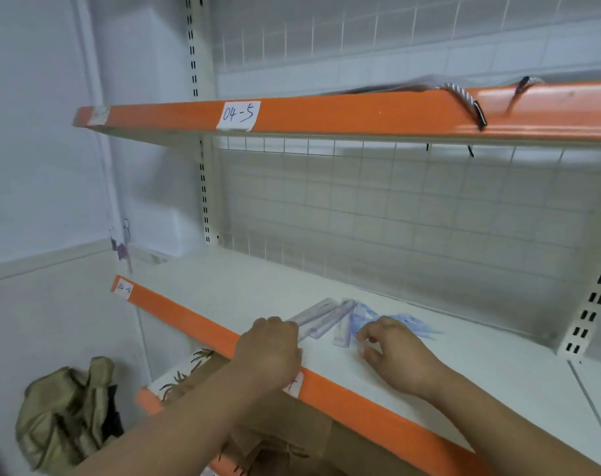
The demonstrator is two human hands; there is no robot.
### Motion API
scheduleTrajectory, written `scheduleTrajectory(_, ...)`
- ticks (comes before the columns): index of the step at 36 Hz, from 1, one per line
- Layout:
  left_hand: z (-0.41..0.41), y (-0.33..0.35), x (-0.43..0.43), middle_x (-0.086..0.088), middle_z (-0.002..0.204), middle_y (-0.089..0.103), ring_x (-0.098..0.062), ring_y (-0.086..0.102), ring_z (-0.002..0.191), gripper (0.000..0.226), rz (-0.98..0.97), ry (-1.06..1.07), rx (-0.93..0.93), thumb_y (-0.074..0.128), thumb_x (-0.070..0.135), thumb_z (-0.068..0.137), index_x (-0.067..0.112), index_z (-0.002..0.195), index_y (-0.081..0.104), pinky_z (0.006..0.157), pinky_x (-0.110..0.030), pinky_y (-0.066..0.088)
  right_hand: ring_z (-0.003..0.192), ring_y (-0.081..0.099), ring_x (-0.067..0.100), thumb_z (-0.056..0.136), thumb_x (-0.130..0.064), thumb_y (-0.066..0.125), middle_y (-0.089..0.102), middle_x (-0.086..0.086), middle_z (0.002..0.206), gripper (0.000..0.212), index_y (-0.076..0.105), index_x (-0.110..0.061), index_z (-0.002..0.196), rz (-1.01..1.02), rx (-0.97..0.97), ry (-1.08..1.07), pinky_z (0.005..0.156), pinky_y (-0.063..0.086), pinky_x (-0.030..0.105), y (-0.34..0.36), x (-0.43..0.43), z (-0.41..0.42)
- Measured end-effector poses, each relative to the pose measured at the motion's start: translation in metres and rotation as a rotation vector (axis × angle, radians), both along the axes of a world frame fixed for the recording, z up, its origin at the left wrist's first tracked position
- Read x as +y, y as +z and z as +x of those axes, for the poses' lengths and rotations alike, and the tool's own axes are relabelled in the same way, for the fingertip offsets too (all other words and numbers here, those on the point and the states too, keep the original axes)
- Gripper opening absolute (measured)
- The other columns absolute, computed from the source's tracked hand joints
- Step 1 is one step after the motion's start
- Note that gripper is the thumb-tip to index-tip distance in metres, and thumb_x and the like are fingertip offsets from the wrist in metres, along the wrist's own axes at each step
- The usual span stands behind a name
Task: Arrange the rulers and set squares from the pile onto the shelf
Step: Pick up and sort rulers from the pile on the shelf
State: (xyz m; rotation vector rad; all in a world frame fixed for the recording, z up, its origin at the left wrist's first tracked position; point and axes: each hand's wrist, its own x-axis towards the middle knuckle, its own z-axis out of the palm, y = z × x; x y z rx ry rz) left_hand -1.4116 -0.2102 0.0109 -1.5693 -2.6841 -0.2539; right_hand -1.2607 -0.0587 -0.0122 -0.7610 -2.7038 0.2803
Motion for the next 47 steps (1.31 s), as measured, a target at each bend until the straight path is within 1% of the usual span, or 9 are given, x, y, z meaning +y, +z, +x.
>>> scheduleTrajectory(7,-0.044,0.012,0.035,-0.006,0.115,0.053,-0.023,0.048,0.11,0.024,-0.041,0.051,0.052,0.042,0.022,0.095,0.013,0.114,0.055,0.081,-0.031,0.042,0.107,0.05,0.019,0.091,-0.024,0.051,0.048,-0.004,0.103,0.022,0.062,-0.022,0.109,0.028,-0.025,0.026,0.082,0.031,0.019,-0.002,0.039,-0.047)
scheduleTrajectory(13,-0.061,0.008,0.065,-0.007,0.12,0.052,-0.024,0.046,0.114,0.03,-0.06,0.009,0.029,0.041,0.025,0.097,0.014,0.122,0.053,0.086,-0.032,0.042,0.108,0.049,0.018,0.091,-0.022,0.05,0.043,-0.006,0.098,0.027,0.061,-0.024,0.115,-0.008,-0.047,-0.001,0.089,0.037,0.024,-0.001,0.066,-0.066)
scheduleTrajectory(20,-0.073,0.003,0.095,-0.007,0.12,0.052,-0.023,0.047,0.114,0.027,-0.06,-0.083,0.036,0.042,0.026,0.098,0.014,0.119,0.053,0.087,-0.032,0.042,0.115,0.049,0.02,0.09,-0.023,0.05,0.054,0.002,0.116,0.029,0.06,-0.023,0.118,-0.029,-0.07,-0.171,0.092,0.037,0.023,-0.008,0.092,-0.064)
scheduleTrajectory(25,-0.083,-0.001,0.111,-0.006,0.122,0.052,-0.023,0.046,0.116,0.03,-0.046,-0.162,0.043,0.042,0.023,0.097,0.016,0.123,0.054,0.09,-0.033,0.044,0.116,0.048,0.02,0.092,-0.026,0.05,0.053,0.001,0.116,0.029,0.059,-0.024,0.119,-0.023,-0.054,-0.304,0.092,0.04,0.024,-0.013,0.099,-0.059)
scheduleTrajectory(32,-0.093,-0.006,0.125,-0.005,0.116,0.054,-0.022,0.049,0.111,0.022,-0.04,-0.258,0.069,0.043,0.021,0.096,0.014,0.114,0.056,0.084,-0.03,0.043,0.119,0.045,0.024,0.088,-0.024,0.049,0.052,0.004,0.118,0.033,0.06,-0.021,0.119,-0.019,-0.125,-0.439,0.096,0.041,0.027,-0.02,0.098,-0.051)
scheduleTrajectory(37,-0.097,-0.01,0.129,-0.006,0.118,0.054,-0.023,0.048,0.113,0.022,-0.05,-0.31,0.056,0.043,0.02,0.095,0.015,0.113,0.055,0.085,-0.032,0.043,0.111,0.048,0.027,0.09,-0.023,0.043,0.052,0.007,0.114,0.026,0.061,-0.015,0.106,-0.001,-0.278,-0.514,0.083,0.042,0.028,-0.026,0.092,-0.047)
scheduleTrajectory(41,-0.1,-0.01,0.131,-0.006,0.118,0.054,-0.024,0.048,0.113,0.022,-0.046,-0.335,0.053,0.045,0.021,0.095,0.014,0.113,0.055,0.084,-0.032,0.042,0.106,0.051,0.026,0.09,-0.023,0.041,0.041,0.001,0.094,0.026,0.064,-0.017,0.102,0.008,-0.274,-0.506,0.072,0.036,0.025,-0.028,0.088,-0.049)
scheduleTrajectory(44,-0.101,-0.011,0.131,-0.007,0.117,0.054,-0.024,0.048,0.112,0.021,-0.047,-0.346,0.055,0.045,0.022,0.095,0.013,0.112,0.056,0.083,-0.032,0.042,0.109,0.049,0.025,0.089,-0.024,0.043,0.04,0.0,0.096,0.029,0.065,-0.022,0.108,-0.006,-0.255,-0.511,0.081,0.042,0.026,-0.025,0.087,-0.05)
scheduleTrajectory(47,-0.102,-0.01,0.132,-0.007,0.116,0.054,-0.024,0.048,0.112,0.02,-0.041,-0.353,0.057,0.045,0.022,0.095,0.012,0.109,0.056,0.082,-0.032,0.042,0.114,0.045,0.028,0.088,-0.032,0.047,0.047,0.005,0.113,0.032,0.056,-0.022,0.118,-0.045,-0.27,-0.577,0.089,0.041,0.031,-0.025,0.088,-0.049)
